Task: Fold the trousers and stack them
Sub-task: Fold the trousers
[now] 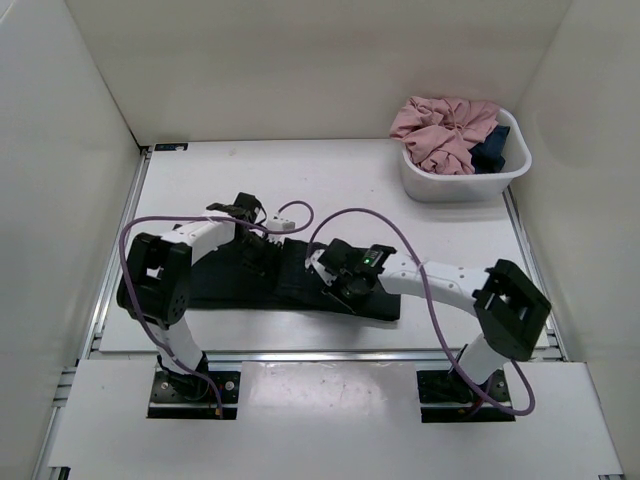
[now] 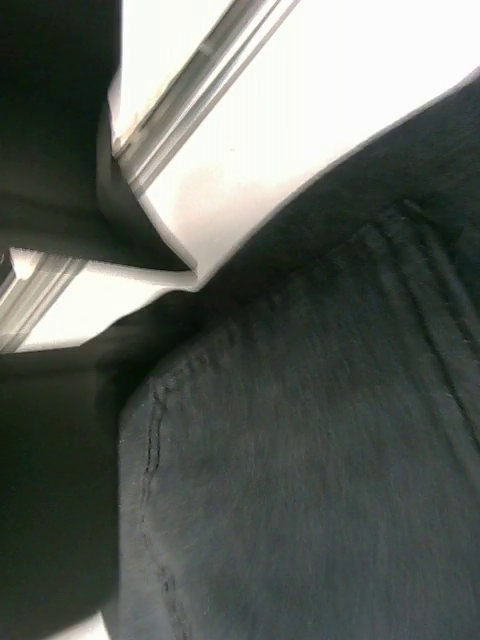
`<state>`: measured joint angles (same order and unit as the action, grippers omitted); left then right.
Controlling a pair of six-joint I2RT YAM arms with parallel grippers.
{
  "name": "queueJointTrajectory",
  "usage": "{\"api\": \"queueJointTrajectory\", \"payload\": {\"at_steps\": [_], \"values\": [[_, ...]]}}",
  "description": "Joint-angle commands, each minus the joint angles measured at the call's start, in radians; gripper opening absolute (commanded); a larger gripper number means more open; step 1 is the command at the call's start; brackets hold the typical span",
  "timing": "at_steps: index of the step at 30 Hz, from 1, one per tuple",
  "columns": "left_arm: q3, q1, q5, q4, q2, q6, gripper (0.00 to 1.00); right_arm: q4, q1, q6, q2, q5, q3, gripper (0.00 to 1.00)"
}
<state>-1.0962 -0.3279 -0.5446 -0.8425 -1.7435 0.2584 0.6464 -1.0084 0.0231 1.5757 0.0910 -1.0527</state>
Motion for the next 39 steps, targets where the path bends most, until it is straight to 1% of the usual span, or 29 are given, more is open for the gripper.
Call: {"api": "queueJointTrajectory", "payload": {"at_steps": [1, 4, 8, 9, 11, 12, 13, 14, 16, 17, 18, 19, 20, 21, 22, 23, 24, 25, 26, 28, 29, 30, 32, 33, 35, 36, 37, 38, 39], "values": [[-0.056, 0.023, 0.038, -0.012, 0.025, -0.010, 0.14, 0.058, -0.004, 0.078, 0.026, -0.071, -0.056, 0.43], [-0.085, 0.023, 0.066, -0.059, 0.050, 0.001, 0.22, 0.078, 0.007, 0.035, -0.003, -0.037, -0.067, 0.68], [-0.131, 0.023, 0.120, -0.110, 0.073, 0.011, 0.26, 0.088, 0.062, -0.066, -0.117, -0.016, -0.096, 0.79], [-0.145, 0.023, 0.130, -0.121, 0.085, 0.012, 0.26, 0.088, 0.094, -0.124, -0.185, -0.016, -0.096, 0.81], [-0.155, 0.023, 0.130, -0.151, 0.099, 0.038, 0.30, 0.047, 0.158, -0.190, -0.261, -0.025, -0.058, 0.84], [-0.156, 0.023, 0.130, -0.161, 0.110, 0.047, 0.30, 0.030, 0.186, -0.268, -0.334, -0.045, -0.032, 0.84], [-0.171, 0.023, 0.143, -0.170, 0.119, 0.047, 0.30, -0.005, 0.220, -0.310, -0.370, -0.068, 0.036, 0.87], [-0.182, 0.023, 0.155, -0.181, 0.119, 0.056, 0.30, -0.020, 0.302, -0.354, -0.402, -0.120, 0.080, 0.89], [-0.230, 0.023, 0.176, -0.181, 0.139, 0.056, 0.30, -0.060, 0.402, -0.472, -0.474, -0.180, 0.173, 0.90], [-0.255, 0.023, 0.176, -0.181, 0.139, 0.065, 0.30, -0.074, 0.500, -0.498, -0.488, -0.210, 0.262, 0.92], [-0.281, 0.023, 0.141, -0.169, 0.139, 0.074, 0.34, -0.097, 0.548, -0.535, -0.500, -0.290, 0.305, 0.95], [-0.310, -0.006, 0.120, -0.168, 0.139, 0.090, 0.39, -0.134, 0.588, -0.549, -0.513, -0.334, 0.345, 0.96], [-0.373, -0.031, 0.109, -0.168, 0.107, 0.105, 0.40, -0.225, 0.653, -0.564, -0.513, -0.370, 0.380, 0.99], [-0.402, -0.054, 0.109, -0.168, 0.087, 0.105, 0.40, -0.278, 0.677, -0.581, -0.513, -0.401, 0.435, 0.99], [-0.424, -0.087, 0.109, -0.156, 0.064, 0.105, 0.40, -0.328, 0.709, -0.592, -0.497, -0.433, 0.453, 0.99], [-0.450, -0.100, 0.109, -0.156, 0.015, 0.094, 0.40, -0.388, 0.718, -0.592, -0.458, -0.480, 0.453, 0.99], [-0.450, -0.109, 0.118, -0.144, -0.007, 0.094, 0.40, -0.405, 0.719, -0.592, -0.433, -0.506, 0.453, 0.99], [-0.433, -0.118, 0.150, -0.135, -0.026, 0.079, 0.40, -0.406, 0.728, -0.562, -0.407, -0.529, 0.453, 0.99], [-0.395, -0.129, 0.167, -0.135, -0.062, 0.068, 0.39, -0.406, 0.728, -0.548, -0.352, -0.530, 0.436, 0.99], [-0.341, -0.129, 0.221, -0.090, -0.082, 0.059, 0.37, -0.389, 0.741, -0.522, -0.295, -0.530, 0.436, 0.99], [-0.283, -0.129, 0.238, -0.072, -0.082, 0.059, 0.37, -0.421, 0.754, -0.522, -0.283, -0.530, 0.450, 0.99], [-0.257, -0.129, 0.256, -0.032, -0.082, 0.050, 0.37, -0.453, 0.754, -0.535, -0.270, -0.554, 0.463, 0.99], [-0.200, -0.138, 0.285, -0.004, -0.091, 0.039, 0.37, -0.500, 0.768, -0.546, -0.217, -0.629, 0.474, 0.96], [-0.191, -0.138, 0.294, -0.004, -0.109, 0.039, 0.36, -0.501, 0.777, -0.546, -0.191, -0.649, 0.474, 0.87], [-0.182, -0.138, 0.295, -0.004, -0.119, 0.030, 0.36, -0.501, 0.786, -0.534, -0.120, -0.678, 0.474, 0.73], [-0.171, -0.138, 0.295, -0.004, -0.131, 0.030, 0.36, -0.510, 0.786, -0.534, -0.090, -0.689, 0.474, 0.60], [-0.171, -0.138, 0.295, 0.008, -0.131, 0.030, 0.36, -0.522, 0.797, -0.534, -0.076, -0.707, 0.474, 0.51], [-0.171, -0.138, 0.295, 0.008, -0.131, 0.030, 0.36, -0.522, 0.797, -0.534, -0.062, -0.718, 0.474, 0.40], [-0.171, -0.138, 0.295, 0.008, -0.131, 0.030, 0.36, -0.508, 0.807, -0.534, -0.040, -0.731, 0.459, 0.21]]}}
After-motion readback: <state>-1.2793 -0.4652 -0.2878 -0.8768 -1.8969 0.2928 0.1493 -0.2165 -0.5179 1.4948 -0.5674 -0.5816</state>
